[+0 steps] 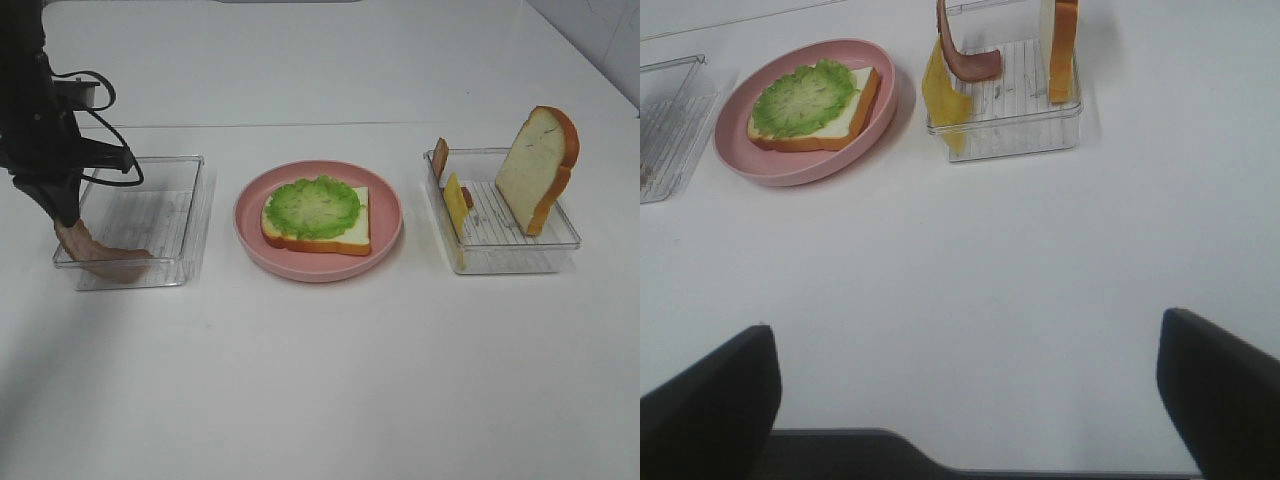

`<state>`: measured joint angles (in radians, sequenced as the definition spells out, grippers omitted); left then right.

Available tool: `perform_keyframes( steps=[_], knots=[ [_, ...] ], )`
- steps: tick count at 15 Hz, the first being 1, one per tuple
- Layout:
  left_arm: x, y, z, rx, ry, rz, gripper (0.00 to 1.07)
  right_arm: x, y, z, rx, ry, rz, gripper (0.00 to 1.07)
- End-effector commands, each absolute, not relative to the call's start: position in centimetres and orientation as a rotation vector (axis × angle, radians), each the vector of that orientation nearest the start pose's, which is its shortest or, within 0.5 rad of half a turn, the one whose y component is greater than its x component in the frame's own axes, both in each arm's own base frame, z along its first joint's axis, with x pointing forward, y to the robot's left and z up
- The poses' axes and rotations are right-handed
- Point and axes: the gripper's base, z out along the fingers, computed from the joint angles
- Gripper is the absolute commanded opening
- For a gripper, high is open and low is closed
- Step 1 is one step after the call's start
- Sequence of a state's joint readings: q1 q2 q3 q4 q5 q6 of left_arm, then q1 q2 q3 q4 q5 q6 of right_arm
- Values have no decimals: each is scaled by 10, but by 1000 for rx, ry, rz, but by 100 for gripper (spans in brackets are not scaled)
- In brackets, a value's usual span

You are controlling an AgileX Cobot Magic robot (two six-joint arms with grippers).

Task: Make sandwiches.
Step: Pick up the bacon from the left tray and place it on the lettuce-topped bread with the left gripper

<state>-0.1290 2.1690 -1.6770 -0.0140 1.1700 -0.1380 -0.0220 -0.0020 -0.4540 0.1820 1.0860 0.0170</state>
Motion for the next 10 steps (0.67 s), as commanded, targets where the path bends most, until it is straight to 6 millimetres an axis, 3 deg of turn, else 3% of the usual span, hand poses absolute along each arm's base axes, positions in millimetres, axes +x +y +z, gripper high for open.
perform_keyframes(
  steps=[1,4,6,10],
  knots=[
    [425,-62,172,-11,3136,-39,0,-6,15,265,40,2064,218,98],
    [421,-72,194,17,3085,-112,0,-6,15,265,40,2065,216,98],
    [411,-93,228,78,3002,-244,0,-6,15,265,40,2065,216,98],
    [409,-120,271,165,2883,-417,0,-6,15,265,40,2065,215,98]
  ],
)
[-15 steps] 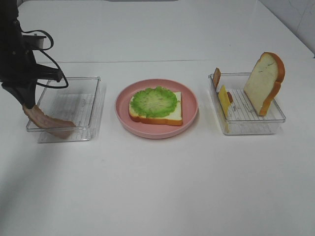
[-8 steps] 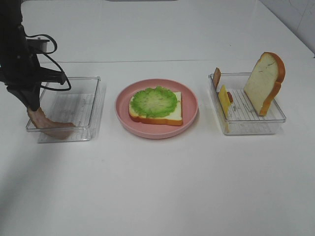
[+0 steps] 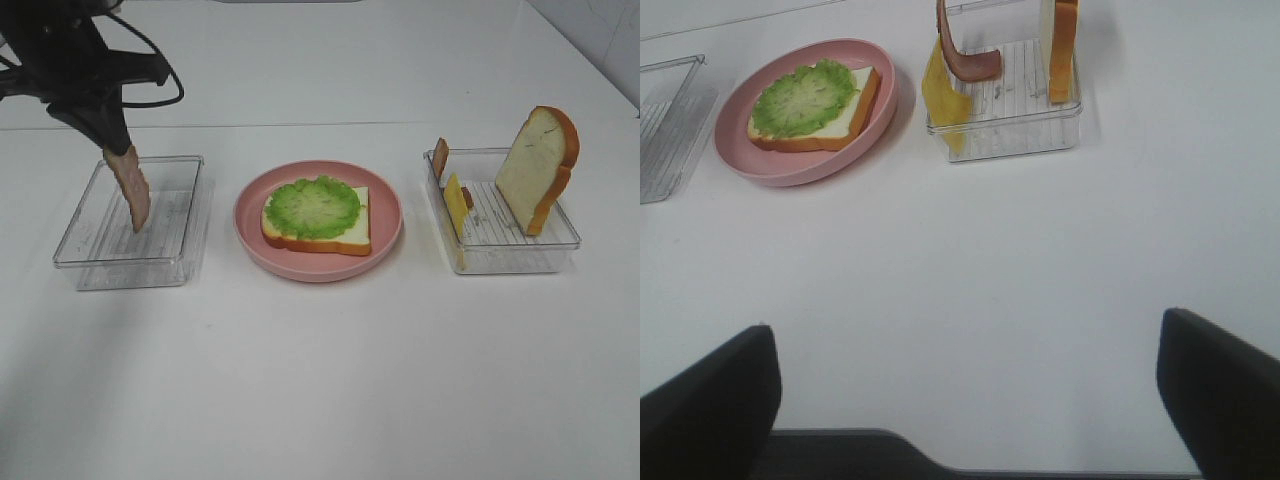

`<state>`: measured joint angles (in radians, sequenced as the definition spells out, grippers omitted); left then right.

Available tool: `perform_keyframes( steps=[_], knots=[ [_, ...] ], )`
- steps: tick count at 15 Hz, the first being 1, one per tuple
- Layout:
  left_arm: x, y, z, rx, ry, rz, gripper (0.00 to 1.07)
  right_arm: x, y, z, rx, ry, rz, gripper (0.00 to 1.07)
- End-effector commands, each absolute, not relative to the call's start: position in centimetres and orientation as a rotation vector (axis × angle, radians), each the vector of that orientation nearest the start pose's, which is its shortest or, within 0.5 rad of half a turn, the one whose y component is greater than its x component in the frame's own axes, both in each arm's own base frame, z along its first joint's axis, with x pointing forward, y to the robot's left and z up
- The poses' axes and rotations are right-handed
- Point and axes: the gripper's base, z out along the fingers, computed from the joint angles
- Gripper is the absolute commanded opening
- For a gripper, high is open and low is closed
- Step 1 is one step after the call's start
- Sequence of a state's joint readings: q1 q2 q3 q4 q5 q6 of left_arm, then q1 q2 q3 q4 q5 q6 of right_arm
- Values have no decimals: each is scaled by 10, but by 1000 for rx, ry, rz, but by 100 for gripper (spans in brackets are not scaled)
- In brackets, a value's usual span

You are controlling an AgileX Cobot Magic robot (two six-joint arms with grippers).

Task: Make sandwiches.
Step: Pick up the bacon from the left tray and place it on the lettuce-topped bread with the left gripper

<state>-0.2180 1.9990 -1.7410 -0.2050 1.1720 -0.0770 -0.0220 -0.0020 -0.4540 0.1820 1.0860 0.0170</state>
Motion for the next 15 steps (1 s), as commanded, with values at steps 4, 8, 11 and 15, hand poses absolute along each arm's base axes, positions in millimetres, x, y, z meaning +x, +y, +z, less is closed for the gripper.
perform_keyframes(
  steps=[4,8,11,15],
  knots=[
    [414,-156,296,277,2696,-621,0,-6,15,265,40,2064,218,98],
    [430,-208,284,415,2575,-862,0,-6,15,265,40,2065,216,98],
    [445,-254,263,489,2538,-973,0,-6,15,265,40,2064,218,98],
    [451,-291,236,540,2534,-1095,0,-6,15,265,40,2065,216,98]
  ],
)
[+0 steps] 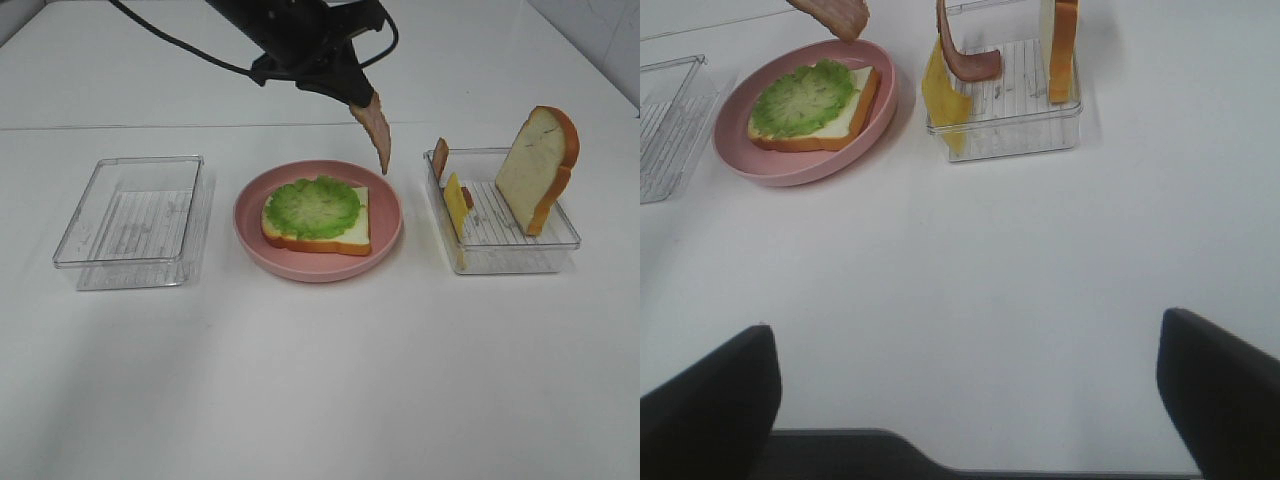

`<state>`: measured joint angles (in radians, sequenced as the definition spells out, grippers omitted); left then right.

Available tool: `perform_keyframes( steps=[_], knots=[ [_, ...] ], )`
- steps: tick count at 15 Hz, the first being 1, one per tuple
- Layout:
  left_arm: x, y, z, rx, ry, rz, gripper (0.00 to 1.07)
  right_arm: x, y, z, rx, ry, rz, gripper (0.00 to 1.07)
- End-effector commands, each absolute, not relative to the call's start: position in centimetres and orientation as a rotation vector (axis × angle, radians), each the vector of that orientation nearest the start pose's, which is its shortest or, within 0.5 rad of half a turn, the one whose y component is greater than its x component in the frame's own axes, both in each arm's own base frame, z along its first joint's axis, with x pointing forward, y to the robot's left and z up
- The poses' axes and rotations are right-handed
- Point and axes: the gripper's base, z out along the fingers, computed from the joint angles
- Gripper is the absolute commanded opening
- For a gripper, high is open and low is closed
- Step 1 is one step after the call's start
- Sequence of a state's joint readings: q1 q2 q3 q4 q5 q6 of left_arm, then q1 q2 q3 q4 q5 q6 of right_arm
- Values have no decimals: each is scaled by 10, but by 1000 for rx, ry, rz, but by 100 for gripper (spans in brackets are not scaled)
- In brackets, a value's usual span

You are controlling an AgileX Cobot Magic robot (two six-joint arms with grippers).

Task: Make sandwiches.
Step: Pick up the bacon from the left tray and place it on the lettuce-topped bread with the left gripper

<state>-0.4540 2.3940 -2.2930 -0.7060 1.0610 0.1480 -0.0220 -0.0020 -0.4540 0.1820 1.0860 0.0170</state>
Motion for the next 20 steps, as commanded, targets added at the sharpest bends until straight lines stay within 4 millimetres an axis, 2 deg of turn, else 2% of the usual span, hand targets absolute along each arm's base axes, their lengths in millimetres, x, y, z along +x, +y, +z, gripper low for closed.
perform_keyframes(
  steps=[1,4,8,11,16,20],
  knots=[
    [453,-296,222,532,2553,-1107,0,-6,15,265,40,2065,216,98],
    [458,-293,204,529,2601,-1086,0,-6,15,265,40,2065,216,98],
    [466,-265,190,538,2721,-889,0,-6,15,265,40,2065,216,98],
    [471,-243,182,542,2820,-669,0,-6,15,265,40,2065,216,98],
    [473,-232,178,544,2860,-508,0,-6,15,265,40,2065,216,98],
    [473,-232,178,528,2860,-507,0,-6,15,265,40,2065,216,98]
  ],
)
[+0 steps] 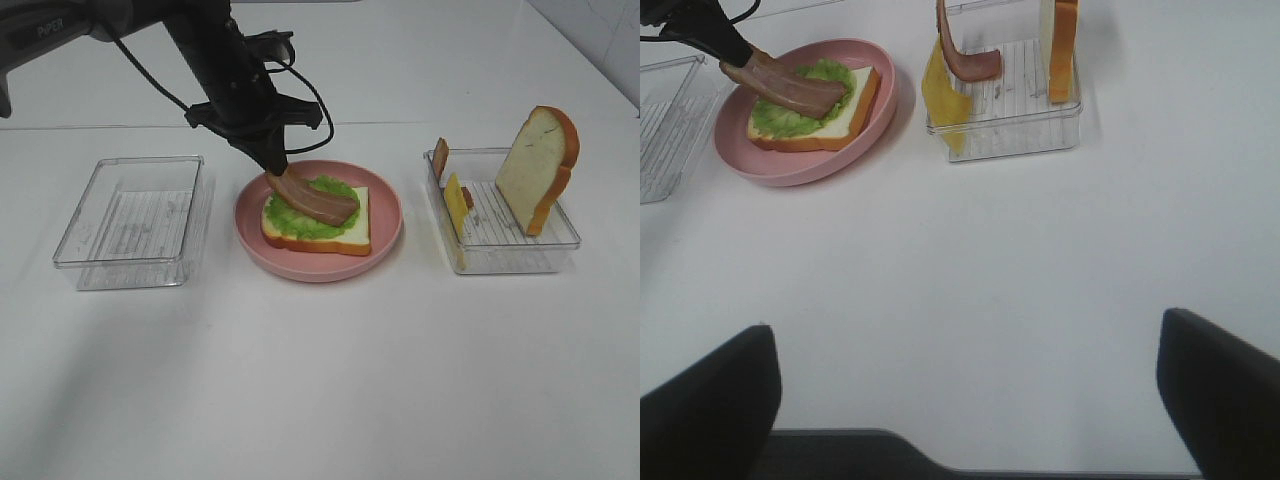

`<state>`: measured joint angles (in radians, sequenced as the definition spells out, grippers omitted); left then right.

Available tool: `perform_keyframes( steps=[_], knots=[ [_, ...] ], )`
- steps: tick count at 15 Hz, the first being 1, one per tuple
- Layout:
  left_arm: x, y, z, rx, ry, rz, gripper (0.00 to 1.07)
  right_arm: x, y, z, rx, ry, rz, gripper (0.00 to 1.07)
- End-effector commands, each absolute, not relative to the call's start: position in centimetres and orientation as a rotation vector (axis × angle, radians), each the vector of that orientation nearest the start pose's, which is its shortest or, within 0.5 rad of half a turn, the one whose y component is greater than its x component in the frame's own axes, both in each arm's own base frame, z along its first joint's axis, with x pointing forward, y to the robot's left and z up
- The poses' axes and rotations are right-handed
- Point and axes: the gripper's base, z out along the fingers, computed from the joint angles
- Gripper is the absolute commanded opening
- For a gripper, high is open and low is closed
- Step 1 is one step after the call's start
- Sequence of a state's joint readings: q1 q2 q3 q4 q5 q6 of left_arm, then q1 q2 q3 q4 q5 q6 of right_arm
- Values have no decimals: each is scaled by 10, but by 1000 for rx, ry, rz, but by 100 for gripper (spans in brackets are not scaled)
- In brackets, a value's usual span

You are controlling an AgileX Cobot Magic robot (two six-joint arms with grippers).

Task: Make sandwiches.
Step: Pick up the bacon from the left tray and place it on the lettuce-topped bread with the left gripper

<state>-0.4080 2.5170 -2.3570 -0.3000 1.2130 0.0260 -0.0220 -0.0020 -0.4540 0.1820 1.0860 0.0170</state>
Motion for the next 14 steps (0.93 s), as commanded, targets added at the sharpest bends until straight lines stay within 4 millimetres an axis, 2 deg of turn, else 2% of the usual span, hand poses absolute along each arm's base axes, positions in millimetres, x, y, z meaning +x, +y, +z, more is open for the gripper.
perform_keyframes(
  steps=[1,5,7,8,9,10,11,12,14],
  knots=[
    [473,-233,178,526,2860,-514,0,-6,15,265,40,2065,216,98],
    [473,-235,163,522,2899,-500,0,-6,15,265,40,2065,216,98],
    [473,-235,163,475,2908,-495,10,-6,15,265,40,2065,216,98],
    [472,-234,166,476,2918,-489,56,-6,15,265,40,2065,216,98],
    [471,-234,169,482,2922,-489,71,-6,15,265,40,2065,216,98],
    [469,-233,175,496,2935,-483,99,-6,15,265,40,2065,216,98],
    [468,-232,179,500,2930,-478,102,-6,15,265,40,2065,216,98],
    [466,-231,204,501,2877,-486,102,-6,15,265,40,2065,216,98],
    [464,-226,225,507,2833,-463,102,-6,15,265,40,2065,216,98]
  ],
)
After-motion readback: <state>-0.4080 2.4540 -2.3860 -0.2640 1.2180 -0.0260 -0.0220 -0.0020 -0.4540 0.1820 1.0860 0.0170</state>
